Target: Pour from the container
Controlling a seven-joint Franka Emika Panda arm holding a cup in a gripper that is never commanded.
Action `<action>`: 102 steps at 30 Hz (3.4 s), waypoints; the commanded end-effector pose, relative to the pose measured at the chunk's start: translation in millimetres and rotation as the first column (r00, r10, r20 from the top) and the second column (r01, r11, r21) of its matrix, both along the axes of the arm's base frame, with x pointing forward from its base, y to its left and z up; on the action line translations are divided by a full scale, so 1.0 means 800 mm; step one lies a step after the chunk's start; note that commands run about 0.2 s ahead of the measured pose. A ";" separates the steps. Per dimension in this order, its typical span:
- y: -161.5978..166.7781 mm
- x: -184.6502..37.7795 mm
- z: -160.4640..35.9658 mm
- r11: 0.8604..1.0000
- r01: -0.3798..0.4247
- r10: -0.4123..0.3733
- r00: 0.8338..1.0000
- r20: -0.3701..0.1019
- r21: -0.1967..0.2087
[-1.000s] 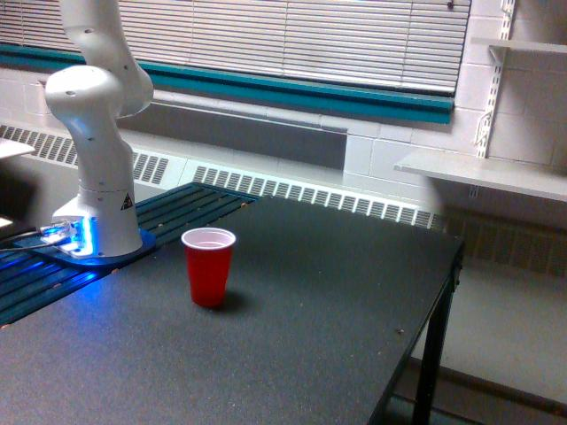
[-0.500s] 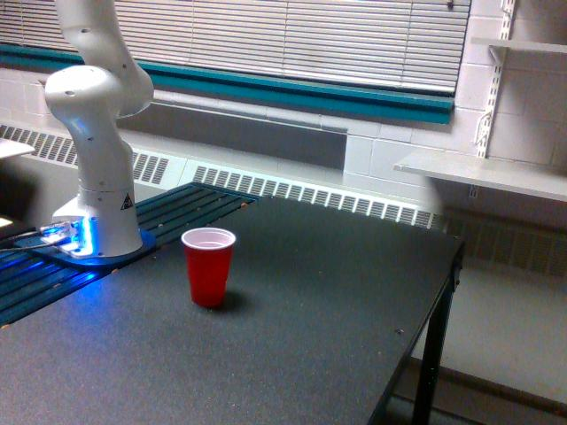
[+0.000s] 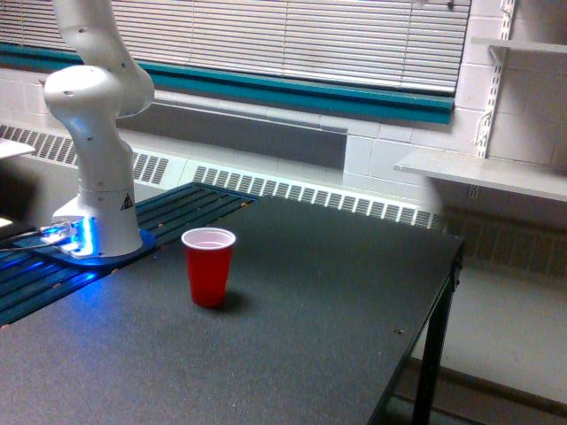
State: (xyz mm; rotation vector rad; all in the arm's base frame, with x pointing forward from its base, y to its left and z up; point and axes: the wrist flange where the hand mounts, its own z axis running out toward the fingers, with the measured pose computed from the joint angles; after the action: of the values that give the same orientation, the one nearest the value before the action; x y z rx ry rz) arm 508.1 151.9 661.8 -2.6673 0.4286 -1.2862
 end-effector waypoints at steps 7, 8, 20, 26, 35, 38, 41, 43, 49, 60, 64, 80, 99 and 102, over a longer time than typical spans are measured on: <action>-0.039 -0.024 -0.048 0.997 0.083 -0.083 0.996 -0.040 -0.006; -0.042 -0.026 -0.053 0.996 0.088 -0.088 0.995 -0.047 -0.011; -0.076 -0.058 -0.107 0.988 0.145 -0.150 0.983 -0.109 -0.055; -0.089 -0.078 -0.136 0.983 0.165 -0.175 0.974 -0.143 -0.080; -0.102 -0.100 -0.167 0.975 0.188 -0.208 0.959 -0.192 -0.115; -0.103 -0.107 -0.176 0.972 0.190 -0.215 0.958 -0.192 -0.137; -0.104 -0.113 -0.184 0.969 0.192 -0.220 0.955 -0.198 -0.152; -0.106 -0.118 -0.189 0.968 0.198 -0.228 0.952 -0.206 -0.154; -0.108 -0.133 -0.205 0.961 0.224 -0.257 0.938 -0.233 -0.160; -0.114 -0.163 -0.233 0.947 0.269 -0.313 0.898 -0.309 -0.176; -0.117 -0.171 -0.241 0.940 0.286 -0.333 0.882 -0.332 -0.183; -0.140 -0.204 -0.267 0.891 0.405 -0.453 0.795 -0.404 -0.203; -0.165 -0.241 -0.297 0.831 0.486 -0.555 0.679 -0.481 -0.271; -0.168 -0.244 -0.304 0.825 0.490 -0.562 0.666 -0.491 -0.280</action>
State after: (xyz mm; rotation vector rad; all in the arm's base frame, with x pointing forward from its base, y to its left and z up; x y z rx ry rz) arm 318.1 21.7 426.3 -3.1337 1.2714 -0.6130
